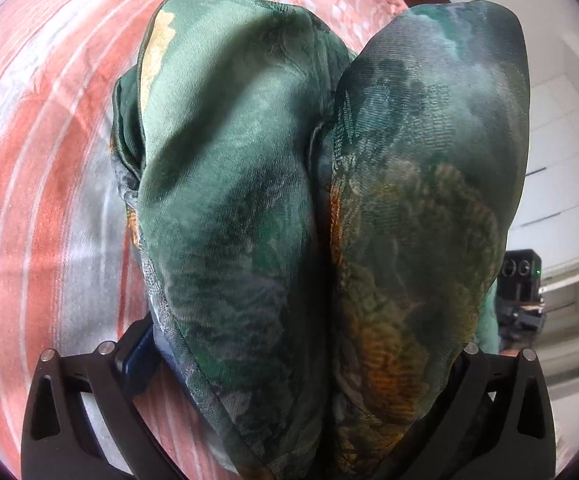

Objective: Fold large clothes

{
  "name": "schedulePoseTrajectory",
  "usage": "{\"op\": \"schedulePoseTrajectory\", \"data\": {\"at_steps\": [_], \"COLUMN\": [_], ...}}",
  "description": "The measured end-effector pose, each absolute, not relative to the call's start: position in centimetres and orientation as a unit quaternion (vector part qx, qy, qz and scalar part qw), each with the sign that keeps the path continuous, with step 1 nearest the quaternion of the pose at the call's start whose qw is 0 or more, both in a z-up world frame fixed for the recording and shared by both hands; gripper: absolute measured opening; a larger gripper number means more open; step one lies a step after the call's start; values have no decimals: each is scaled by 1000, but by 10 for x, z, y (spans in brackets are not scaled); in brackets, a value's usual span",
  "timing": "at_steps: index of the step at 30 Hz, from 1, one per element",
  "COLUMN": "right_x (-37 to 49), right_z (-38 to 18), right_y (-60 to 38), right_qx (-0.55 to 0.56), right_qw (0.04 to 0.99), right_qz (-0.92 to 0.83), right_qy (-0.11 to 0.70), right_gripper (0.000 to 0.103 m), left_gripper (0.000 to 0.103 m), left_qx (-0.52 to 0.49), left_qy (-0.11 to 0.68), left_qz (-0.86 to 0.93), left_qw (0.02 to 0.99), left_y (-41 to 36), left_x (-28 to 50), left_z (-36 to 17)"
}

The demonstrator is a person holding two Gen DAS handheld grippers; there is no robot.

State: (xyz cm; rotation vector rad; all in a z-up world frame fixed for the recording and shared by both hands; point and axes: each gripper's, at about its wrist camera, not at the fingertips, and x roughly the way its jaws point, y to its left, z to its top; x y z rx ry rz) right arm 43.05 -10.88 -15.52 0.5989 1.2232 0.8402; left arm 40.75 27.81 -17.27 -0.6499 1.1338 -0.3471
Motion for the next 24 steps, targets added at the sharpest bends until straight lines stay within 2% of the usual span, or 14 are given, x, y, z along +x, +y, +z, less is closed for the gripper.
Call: {"op": "schedulePoseTrajectory", "data": {"at_steps": [1,2,3,5,8,11,14,18,21,22,24], "right_x": [433,437,439,435,408,370,326,298,305,314,339], "right_z": [-161,-163,-160,-143,-108,-84,-58,-22,2,9,17], "right_y": [-104,-99,-92,-74,-35,-7,9,12,11,12,10], "right_qx": [269,256,235,147,-19,-126,-181,-172,-159,-156,-137], "right_qw": [700,708,718,752,803,832,851,868,874,876,877], "right_qz": [372,365,356,340,319,315,333,354,363,364,368], "right_qy": [547,548,550,545,503,438,363,303,281,275,277], "right_gripper": [103,102,97,89,76,72,71,71,71,71,71], "left_gripper": [101,93,87,70,57,54,53,52,53,56,72], "left_qx": [-296,-288,-282,-262,-216,-150,-143,-171,-148,-144,-142], "left_qy": [526,527,525,521,510,488,462,427,395,384,374], "left_qz": [-155,-149,-146,-126,-104,-94,-91,-92,-77,-69,-51], "left_qw": [782,786,789,802,826,855,871,883,903,909,915], "left_y": [275,265,259,246,221,188,176,185,183,183,187], "left_x": [409,400,396,393,382,361,344,336,348,358,383], "left_z": [-172,-172,-167,-157,-134,-110,-88,-63,-37,-29,-23]}}
